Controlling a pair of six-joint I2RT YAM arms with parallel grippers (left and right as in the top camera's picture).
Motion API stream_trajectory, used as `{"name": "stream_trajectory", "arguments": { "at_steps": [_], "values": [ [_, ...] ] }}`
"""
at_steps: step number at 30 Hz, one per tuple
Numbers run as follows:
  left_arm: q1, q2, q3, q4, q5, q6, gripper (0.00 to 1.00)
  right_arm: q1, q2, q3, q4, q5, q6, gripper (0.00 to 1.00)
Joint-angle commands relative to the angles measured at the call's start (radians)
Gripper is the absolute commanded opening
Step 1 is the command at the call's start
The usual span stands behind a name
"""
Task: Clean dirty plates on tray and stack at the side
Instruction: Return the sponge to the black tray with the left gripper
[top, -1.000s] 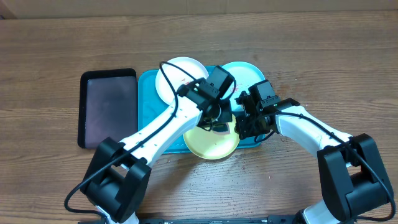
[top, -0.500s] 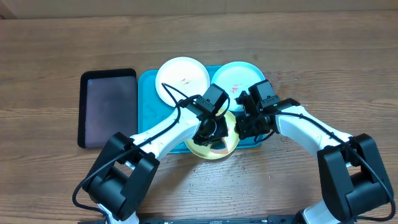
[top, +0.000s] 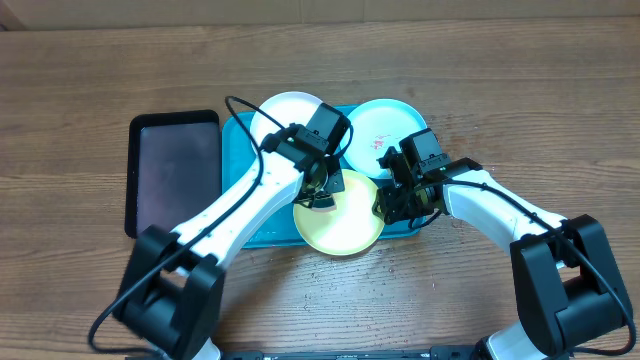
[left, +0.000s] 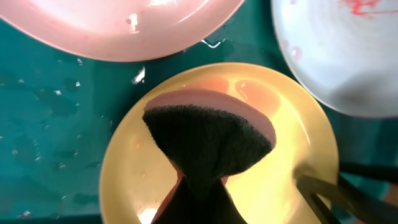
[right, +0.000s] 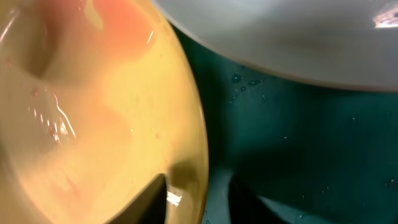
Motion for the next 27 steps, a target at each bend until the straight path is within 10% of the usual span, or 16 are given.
{"name": "stream_trajectory", "arguments": {
  "at_steps": [1, 14, 27],
  "values": [
    [0.039, -0.093, 0.029, -0.045, -0.041, 0.093, 0.04, 0.004, -0.003, 0.021, 0.004, 0.003, 0.0, 0.39],
    [0.386, -0.151, 0.029, -0.132, -0.102, 0.339, 0.04, 0.004, 0.003, 0.021, 0.0, -0.005, 0.0, 0.04],
    [0.674, -0.114, -0.012, -0.072, -0.092, 0.488, 0.04, 0.004, -0.116, 0.175, -0.099, 0.21, -0.041, 0.04]
  ]
}}
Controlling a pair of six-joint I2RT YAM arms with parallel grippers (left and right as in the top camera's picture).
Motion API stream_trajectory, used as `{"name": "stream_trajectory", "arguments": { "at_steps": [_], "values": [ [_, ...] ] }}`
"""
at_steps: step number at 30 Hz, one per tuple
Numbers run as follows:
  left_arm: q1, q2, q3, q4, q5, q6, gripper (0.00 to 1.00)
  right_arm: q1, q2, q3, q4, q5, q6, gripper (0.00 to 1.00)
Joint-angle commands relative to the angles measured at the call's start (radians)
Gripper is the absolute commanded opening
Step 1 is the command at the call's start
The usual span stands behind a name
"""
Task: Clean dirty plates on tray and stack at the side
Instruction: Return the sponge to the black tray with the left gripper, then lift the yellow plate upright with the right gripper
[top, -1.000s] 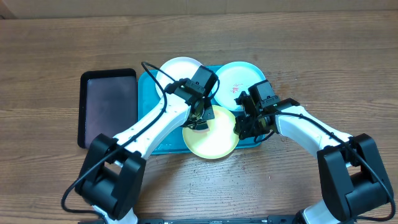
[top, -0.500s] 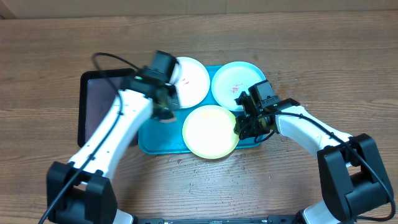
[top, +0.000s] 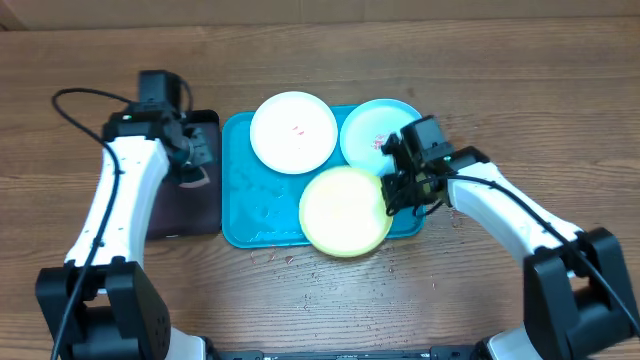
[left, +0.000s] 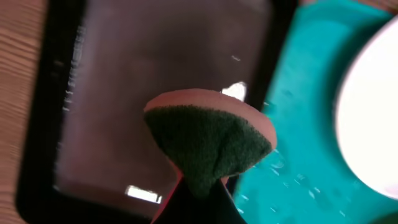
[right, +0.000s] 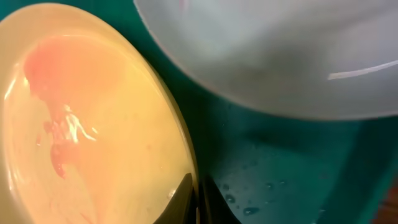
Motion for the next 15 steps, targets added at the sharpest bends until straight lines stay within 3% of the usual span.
{"name": "stream_trajectory", "arguments": {
  "at_steps": [1, 6, 15],
  "values": [
    [0.065, 0.007, -0.027, 0.034, 0.005, 0.069, 0.04, 0.004, -0.069, 0.088, -0.011, 0.139, -0.011, 0.04],
    [0.113, 0.007, -0.087, 0.114, 0.01, 0.129, 0.04, 0.057, -0.074, 0.14, -0.019, 0.306, -0.011, 0.04],
    [0.116, 0.007, -0.217, 0.311, 0.057, 0.275, 0.04, 0.255, -0.074, 0.177, 0.014, 0.787, -0.011, 0.04]
  ]
}}
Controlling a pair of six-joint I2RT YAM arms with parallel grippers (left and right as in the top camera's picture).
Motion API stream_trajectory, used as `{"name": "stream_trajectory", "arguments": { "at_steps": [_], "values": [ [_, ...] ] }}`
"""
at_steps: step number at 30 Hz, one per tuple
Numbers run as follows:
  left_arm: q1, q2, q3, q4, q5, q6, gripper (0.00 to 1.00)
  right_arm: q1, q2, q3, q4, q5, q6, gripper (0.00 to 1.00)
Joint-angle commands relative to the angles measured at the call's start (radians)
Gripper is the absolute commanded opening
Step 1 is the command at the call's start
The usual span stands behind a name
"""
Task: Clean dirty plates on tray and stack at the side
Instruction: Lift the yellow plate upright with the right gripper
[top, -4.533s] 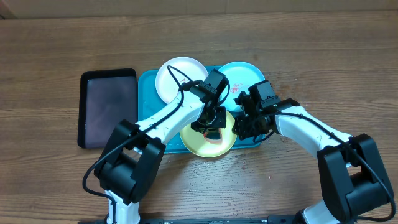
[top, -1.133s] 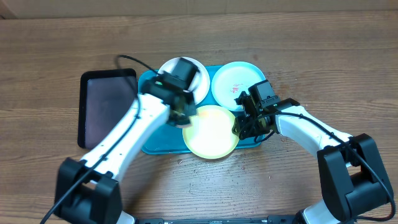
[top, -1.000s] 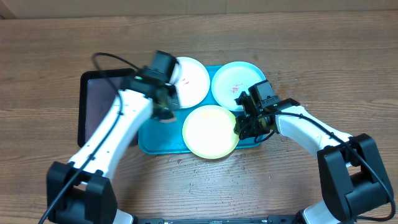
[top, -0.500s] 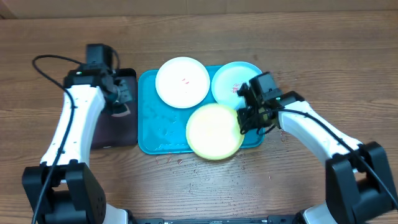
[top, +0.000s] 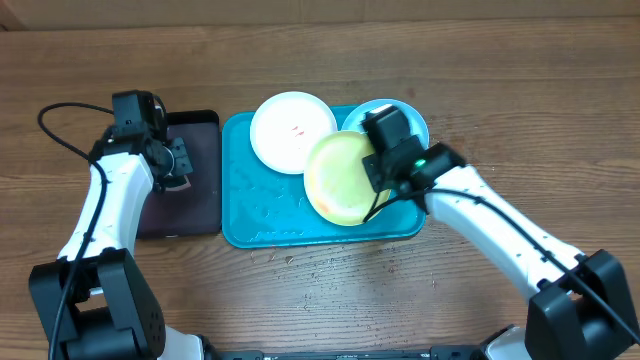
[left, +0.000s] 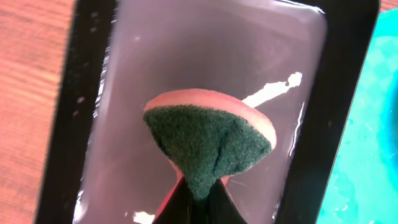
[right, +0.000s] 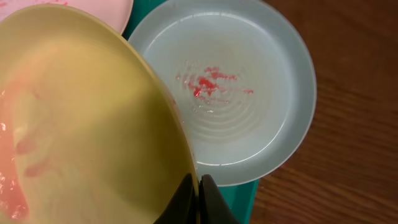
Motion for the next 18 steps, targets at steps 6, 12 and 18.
{"name": "stream_trajectory", "arguments": {
  "at_steps": [6, 12, 18],
  "values": [
    [0.0, 0.006, -0.105, 0.127, 0.017, 0.126, 0.05, 0.171, -0.025, 0.036, 0.047, 0.529, -0.005, 0.04],
    [0.0, 0.006, -0.111, 0.145, 0.016, 0.126, 0.04, 0.266, -0.025, 0.036, 0.098, 0.696, -0.008, 0.04],
    [0.0, 0.006, -0.11, 0.145, 0.017, 0.126, 0.44, 0.312, -0.025, 0.036, 0.139, 0.78, -0.008, 0.04]
  ]
}}
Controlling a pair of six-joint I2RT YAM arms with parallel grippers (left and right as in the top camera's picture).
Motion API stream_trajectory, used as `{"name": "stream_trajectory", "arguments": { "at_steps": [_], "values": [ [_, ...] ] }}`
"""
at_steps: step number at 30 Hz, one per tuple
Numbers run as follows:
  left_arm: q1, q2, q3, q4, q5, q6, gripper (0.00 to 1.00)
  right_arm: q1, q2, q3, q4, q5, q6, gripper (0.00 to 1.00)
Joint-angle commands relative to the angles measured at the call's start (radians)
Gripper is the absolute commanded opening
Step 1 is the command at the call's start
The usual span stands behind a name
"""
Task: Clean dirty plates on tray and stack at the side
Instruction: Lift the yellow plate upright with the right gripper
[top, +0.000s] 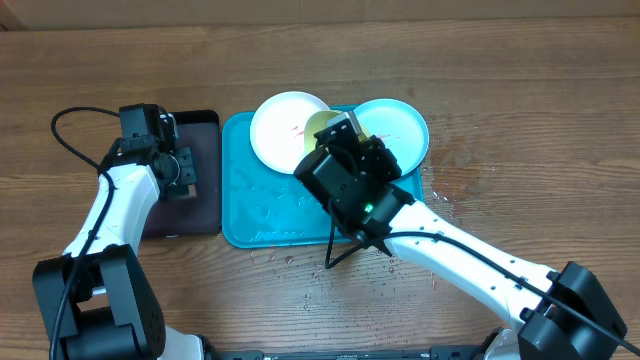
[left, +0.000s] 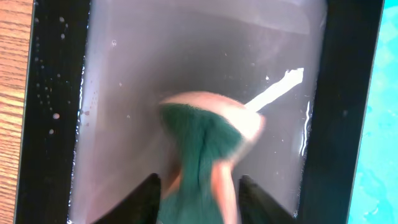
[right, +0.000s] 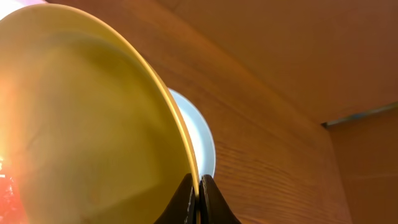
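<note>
A yellow plate (right: 87, 124) stands tilted on edge, raised above the teal tray (top: 260, 215). My right gripper (right: 199, 185) is shut on its rim. From overhead only a sliver of the yellow plate (top: 322, 124) shows past the raised right arm. On the tray lie a white plate (top: 280, 130) with red smears and a light blue plate (top: 400, 128). My left gripper (left: 198, 199) is open over the black water tray (left: 336, 93). The green and pink sponge (left: 208, 143) is blurred between its spread fingers.
The black tray (top: 205, 205) lies left of the teal tray, both on a wooden table. A black cable loops from each arm. Bare wood lies right of the light blue plate (right: 202, 134) and along the table's front.
My left gripper, then shut on the sponge over the black tray, is now open with the sponge loose and blurred between its fingers. My right arm holds the yellow plate higher and more on edge.
At first the sponge in my left gripper was on the yellow plate, and my right fingers stood around its rim. Then the right gripper was shut on the rim and the sponge was over the black tray. The plate then hung tilted, and now stands high.
</note>
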Motion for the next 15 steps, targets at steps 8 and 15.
{"name": "stream_trajectory", "arguments": {
  "at_steps": [8, 15],
  "values": [
    [-0.001, 0.006, -0.005, 0.003, 0.031, -0.007, 0.46, 0.017, -0.025, 0.032, 0.022, 0.181, 0.0, 0.04],
    [-0.001, 0.006, -0.005, -0.001, 0.054, -0.007, 0.5, 0.041, -0.025, 0.032, 0.026, 0.183, 0.0, 0.04]
  ]
}}
